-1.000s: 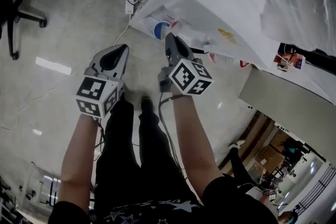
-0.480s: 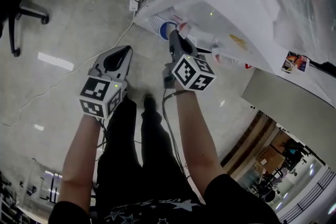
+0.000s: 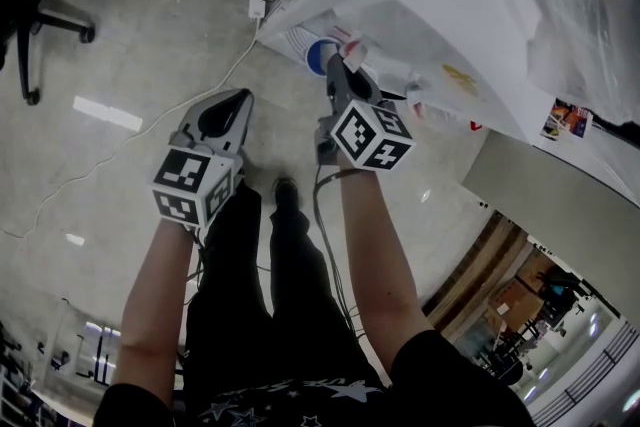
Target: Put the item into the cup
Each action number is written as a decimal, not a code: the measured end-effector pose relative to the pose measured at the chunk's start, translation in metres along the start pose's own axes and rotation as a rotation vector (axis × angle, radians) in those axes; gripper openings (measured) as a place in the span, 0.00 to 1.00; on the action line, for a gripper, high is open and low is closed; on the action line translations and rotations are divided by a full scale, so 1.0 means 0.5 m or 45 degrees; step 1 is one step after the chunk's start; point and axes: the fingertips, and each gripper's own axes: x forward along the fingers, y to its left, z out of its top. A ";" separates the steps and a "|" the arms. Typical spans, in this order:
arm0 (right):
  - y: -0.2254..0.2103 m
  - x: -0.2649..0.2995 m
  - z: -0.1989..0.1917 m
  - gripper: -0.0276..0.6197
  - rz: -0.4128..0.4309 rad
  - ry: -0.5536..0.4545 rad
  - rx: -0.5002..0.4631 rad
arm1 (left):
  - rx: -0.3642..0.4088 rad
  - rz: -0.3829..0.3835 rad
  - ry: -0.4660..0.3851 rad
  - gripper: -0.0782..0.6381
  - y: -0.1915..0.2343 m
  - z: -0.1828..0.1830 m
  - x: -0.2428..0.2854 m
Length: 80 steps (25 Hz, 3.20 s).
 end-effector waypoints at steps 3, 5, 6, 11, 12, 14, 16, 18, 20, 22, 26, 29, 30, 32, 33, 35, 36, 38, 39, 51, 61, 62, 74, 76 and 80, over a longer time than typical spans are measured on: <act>0.007 -0.002 0.003 0.05 0.007 -0.006 -0.035 | -0.007 0.001 -0.008 0.12 -0.002 -0.002 -0.002; 0.012 -0.002 0.002 0.05 0.013 0.001 -0.042 | -0.013 0.004 -0.009 0.12 -0.003 -0.004 -0.005; 0.014 -0.002 0.001 0.05 0.016 0.004 -0.041 | -0.014 0.007 -0.008 0.12 -0.003 -0.006 -0.007; 0.021 -0.005 -0.001 0.05 0.029 0.009 -0.032 | -0.020 0.003 -0.016 0.12 -0.007 -0.008 -0.012; 0.021 -0.006 0.000 0.05 0.029 0.009 -0.034 | -0.022 0.002 -0.018 0.12 -0.008 -0.008 -0.013; 0.021 -0.008 0.002 0.05 0.027 0.008 -0.039 | -0.024 0.000 -0.023 0.12 -0.010 -0.007 -0.013; 0.019 -0.013 0.001 0.06 0.025 0.009 -0.040 | -0.023 -0.003 -0.025 0.12 -0.015 -0.008 -0.013; 0.022 -0.018 0.000 0.15 0.033 0.012 -0.034 | -0.020 -0.007 -0.023 0.12 -0.019 -0.009 -0.015; 0.029 -0.025 0.002 0.15 0.042 0.012 -0.032 | -0.015 -0.012 -0.013 0.12 -0.023 -0.009 -0.018; 0.036 -0.033 0.004 0.15 0.046 0.010 -0.036 | -0.006 -0.011 -0.010 0.12 -0.027 -0.006 -0.021; 0.050 -0.058 0.004 0.15 0.063 0.007 -0.028 | 0.012 0.000 -0.012 0.12 -0.040 -0.002 -0.033; 0.062 -0.089 0.007 0.15 0.087 0.000 -0.035 | 0.024 0.012 -0.015 0.12 -0.060 -0.003 -0.047; 0.067 -0.103 0.007 0.15 0.095 0.000 -0.035 | 0.026 0.016 -0.017 0.12 -0.069 -0.003 -0.054; 0.077 -0.136 0.005 0.15 0.109 0.006 -0.034 | 0.024 0.027 -0.019 0.12 -0.091 -0.006 -0.071; 0.082 -0.156 0.003 0.15 0.117 0.012 -0.034 | 0.021 0.033 -0.021 0.12 -0.104 -0.008 -0.080; 0.093 -0.200 0.001 0.15 0.142 0.021 -0.043 | 0.014 0.044 -0.032 0.12 -0.137 -0.009 -0.098; 0.097 -0.221 0.004 0.15 0.158 0.019 -0.049 | 0.013 0.048 -0.044 0.12 -0.155 -0.007 -0.104; 0.100 -0.258 0.019 0.15 0.188 0.001 -0.060 | 0.023 0.056 -0.080 0.12 -0.189 0.005 -0.110; 0.101 -0.278 0.026 0.14 0.201 -0.010 -0.060 | 0.029 0.062 -0.097 0.12 -0.206 0.009 -0.114; 0.066 -0.529 0.023 0.05 0.295 -0.019 -0.052 | -0.030 0.168 -0.166 0.12 -0.423 -0.036 -0.208; 0.065 -0.642 0.080 0.05 0.355 -0.045 -0.013 | 0.011 0.238 -0.233 0.12 -0.521 0.022 -0.310; 0.071 -0.643 0.084 0.05 0.362 -0.050 -0.016 | 0.013 0.242 -0.235 0.12 -0.520 0.022 -0.314; 0.166 -0.742 0.029 0.05 0.376 -0.125 -0.125 | 0.049 0.220 -0.294 0.12 -0.556 -0.049 -0.441; 0.184 -0.779 0.013 0.05 0.369 -0.141 -0.136 | 0.061 0.206 -0.313 0.12 -0.571 -0.058 -0.474; 0.224 -0.857 -0.019 0.05 0.367 -0.175 -0.162 | 0.086 0.179 -0.350 0.12 -0.610 -0.072 -0.548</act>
